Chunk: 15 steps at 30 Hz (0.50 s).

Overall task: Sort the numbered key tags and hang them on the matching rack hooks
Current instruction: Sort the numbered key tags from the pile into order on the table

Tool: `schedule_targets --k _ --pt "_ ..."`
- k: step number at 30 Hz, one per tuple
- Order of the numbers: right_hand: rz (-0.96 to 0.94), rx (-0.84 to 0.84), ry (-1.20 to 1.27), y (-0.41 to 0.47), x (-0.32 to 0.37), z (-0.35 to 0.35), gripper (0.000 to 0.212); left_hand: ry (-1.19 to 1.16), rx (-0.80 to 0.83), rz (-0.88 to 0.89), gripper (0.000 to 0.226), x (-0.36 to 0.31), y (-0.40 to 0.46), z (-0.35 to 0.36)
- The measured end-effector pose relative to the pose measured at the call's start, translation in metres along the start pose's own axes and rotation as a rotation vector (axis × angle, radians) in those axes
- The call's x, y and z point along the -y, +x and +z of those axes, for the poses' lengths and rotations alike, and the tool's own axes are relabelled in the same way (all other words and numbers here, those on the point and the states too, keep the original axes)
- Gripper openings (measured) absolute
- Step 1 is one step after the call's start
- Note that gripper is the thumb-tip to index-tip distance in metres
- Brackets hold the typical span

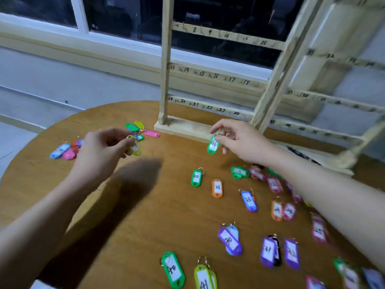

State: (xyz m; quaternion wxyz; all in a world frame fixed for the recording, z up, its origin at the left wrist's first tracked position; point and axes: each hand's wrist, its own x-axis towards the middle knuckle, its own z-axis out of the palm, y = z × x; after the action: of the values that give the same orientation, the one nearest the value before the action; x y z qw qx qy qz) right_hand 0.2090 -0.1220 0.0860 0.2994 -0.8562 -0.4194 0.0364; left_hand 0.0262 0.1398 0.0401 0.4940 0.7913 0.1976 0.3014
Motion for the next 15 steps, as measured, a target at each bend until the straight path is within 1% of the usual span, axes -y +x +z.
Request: schedule_targets --k 4,8,12,15 --pt "0.116 -0.002 0.060 -0.048 -0.022 -0.030 0.008 -0.056 0.197 0.118 0.008 -0.051 -0.005 0.057" --pt "0.169 -0.030 0.042 -0.094 -0.037 -0.059 0.012 0.014 0.400 0.251 0.009 -0.084 -0.020 0.104" --pt "0.251 -0.095 -0.015 -0.142 -0.051 -0.081 0.012 0.066 0.532 0.320 0.009 -0.104 -0.039 0.141" --pt "0.301 -0.134 0.011 -0.177 -0.060 -0.091 0.012 0.041 0.615 0.315 0.006 -0.114 -0.051 0.166"
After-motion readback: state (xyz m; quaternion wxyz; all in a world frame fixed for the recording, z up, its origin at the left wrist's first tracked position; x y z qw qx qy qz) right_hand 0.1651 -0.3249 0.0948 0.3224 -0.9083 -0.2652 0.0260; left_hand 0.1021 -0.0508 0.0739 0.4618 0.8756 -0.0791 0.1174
